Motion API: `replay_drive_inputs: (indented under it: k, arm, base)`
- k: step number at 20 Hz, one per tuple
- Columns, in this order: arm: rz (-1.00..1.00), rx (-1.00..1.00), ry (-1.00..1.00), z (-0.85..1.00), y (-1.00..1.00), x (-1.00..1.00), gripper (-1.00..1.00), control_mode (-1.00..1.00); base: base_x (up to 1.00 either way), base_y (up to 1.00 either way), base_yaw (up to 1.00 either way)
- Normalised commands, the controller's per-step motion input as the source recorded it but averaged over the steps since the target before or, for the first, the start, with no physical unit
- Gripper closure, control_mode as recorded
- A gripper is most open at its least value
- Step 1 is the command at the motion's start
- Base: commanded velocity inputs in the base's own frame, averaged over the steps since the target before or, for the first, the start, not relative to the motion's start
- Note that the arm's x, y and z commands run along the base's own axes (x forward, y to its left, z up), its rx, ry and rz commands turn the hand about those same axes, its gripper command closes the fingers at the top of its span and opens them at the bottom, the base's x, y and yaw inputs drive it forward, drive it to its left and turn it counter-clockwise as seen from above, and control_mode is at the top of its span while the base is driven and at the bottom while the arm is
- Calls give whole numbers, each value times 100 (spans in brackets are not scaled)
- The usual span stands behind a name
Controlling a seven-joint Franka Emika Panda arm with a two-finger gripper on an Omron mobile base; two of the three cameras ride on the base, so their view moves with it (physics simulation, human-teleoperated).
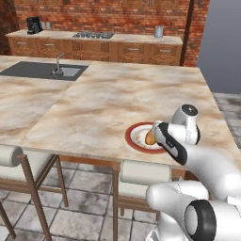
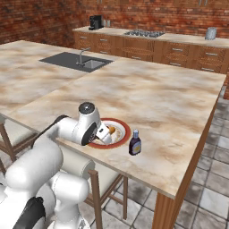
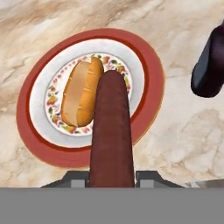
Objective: Move the hot dog bun to the plate on the dining table and place the condiment next to that plate. Then navigate to the fridge and take the sausage and place it on the plate as well.
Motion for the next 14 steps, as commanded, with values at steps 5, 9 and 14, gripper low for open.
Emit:
replay_drive_inputs:
  k: [5, 9, 14]
  arm:
    - [0, 0, 0, -33, 0, 32, 100, -100]
    - [0, 1, 0, -25, 0, 45, 100, -100]
    - [0, 1, 0, -25, -1, 40, -100, -100]
  base:
    - [0, 0, 0]
    - [0, 0, 0]
    - [0, 0, 0]
